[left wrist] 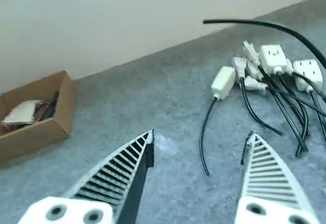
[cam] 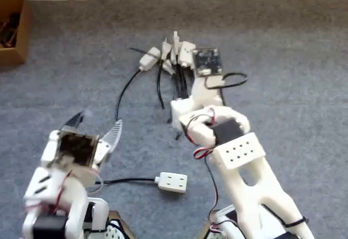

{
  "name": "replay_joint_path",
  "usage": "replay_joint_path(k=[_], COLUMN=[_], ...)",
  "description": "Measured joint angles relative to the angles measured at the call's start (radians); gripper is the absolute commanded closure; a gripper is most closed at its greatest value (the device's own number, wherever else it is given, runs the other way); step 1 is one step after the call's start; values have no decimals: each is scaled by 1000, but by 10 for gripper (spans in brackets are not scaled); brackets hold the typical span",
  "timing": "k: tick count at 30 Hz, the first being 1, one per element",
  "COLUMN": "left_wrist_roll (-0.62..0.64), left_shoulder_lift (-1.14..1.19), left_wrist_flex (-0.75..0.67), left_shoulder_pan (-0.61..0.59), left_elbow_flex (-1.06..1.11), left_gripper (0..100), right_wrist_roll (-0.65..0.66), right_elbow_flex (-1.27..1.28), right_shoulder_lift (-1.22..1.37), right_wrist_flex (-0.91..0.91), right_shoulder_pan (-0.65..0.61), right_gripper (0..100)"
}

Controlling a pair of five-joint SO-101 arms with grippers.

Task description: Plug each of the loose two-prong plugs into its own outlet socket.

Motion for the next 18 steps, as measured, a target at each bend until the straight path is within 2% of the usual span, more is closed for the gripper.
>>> replay_joint_path(k=[7,11,18], left_wrist_roll=[0,0,0], left_shoulder_lift=[-3,-3,-3], left_wrist_flex=[-86,-92,-94], left_shoulder_pan=[158,178,181], left_elbow_flex=[183,203,206], left_gripper=[721,714,623], right_wrist_roll=[-35,-37,-43], right_elbow_flex=[100,100,100], right_shoulder_lift=[0,0,0], right_wrist_flex=[-206,-227,-178], right_shoulder_pan=[-91,-127,-212], right_gripper=[993,993,993])
